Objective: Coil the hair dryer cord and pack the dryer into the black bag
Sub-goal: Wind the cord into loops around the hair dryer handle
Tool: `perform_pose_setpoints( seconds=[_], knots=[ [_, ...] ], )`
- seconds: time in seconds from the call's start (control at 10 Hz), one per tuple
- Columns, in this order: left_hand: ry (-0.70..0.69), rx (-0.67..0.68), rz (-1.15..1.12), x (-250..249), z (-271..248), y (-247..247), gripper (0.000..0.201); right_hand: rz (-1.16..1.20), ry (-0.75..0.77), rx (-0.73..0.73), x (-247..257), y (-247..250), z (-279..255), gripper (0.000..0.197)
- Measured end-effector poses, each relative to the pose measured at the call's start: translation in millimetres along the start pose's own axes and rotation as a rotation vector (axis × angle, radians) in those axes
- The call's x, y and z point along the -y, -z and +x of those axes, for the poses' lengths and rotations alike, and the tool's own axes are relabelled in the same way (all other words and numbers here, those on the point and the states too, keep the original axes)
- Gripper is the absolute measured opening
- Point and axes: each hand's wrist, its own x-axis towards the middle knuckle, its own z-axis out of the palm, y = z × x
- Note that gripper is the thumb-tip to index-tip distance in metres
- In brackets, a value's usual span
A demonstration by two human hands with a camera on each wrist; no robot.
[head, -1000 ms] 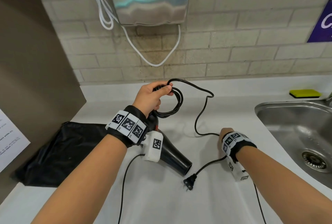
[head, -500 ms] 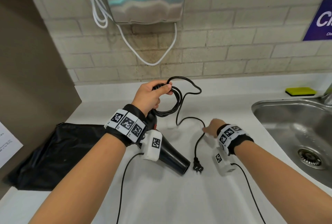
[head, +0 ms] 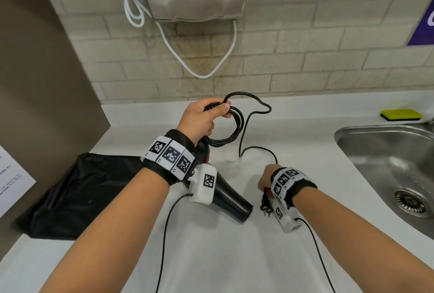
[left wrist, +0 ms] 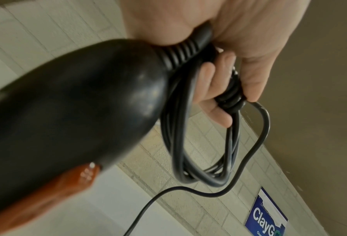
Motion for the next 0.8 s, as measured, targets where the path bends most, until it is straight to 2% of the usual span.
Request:
perform_pose_setpoints(
  seconds=[0.1, 0.2, 0.3, 0.4, 0.5, 0.6, 0.7, 0.8],
  knots=[
    [0.01, -0.005, -0.006, -1, 0, 0, 0.008, 0.191, -0.05, -0.087, -6, 8, 12, 0.035],
    [0.015, -0.014, -0.009, -1, 2, -1, 0.009, 0.705, -0.059, -0.135, -5, 28, 14, 0.03],
    [0.011, -0.017, -0.016, 0, 4, -2, 0.008, 1.468, 0.014, -0.135, 8, 51, 0, 0.009],
    [-0.014, -0.019, 0.019, 0, 5, -3, 0.009, 1.88, 0.277, -0.097, 17, 73, -15, 0.012],
    [-0.069, -0.019, 0.06, -2, 6, -2, 0.009, 1.953, 0.519, -0.116, 25, 87, -34, 0.02],
    [-0.086, -0.005, 0.132, -6, 11, 2, 0.01, 1.923, 0.685, -0.241, 34, 89, -39, 0.029],
    [-0.033, -0.013, 0.151, -8, 13, 4, 0.009, 1.818, 0.767, -0.467, 43, 87, -37, 0.038],
    [0.028, -0.014, 0.021, -11, 10, -1, 0.015, 1.679, 0.783, -0.629, 52, 82, -31, 0.039]
  ],
)
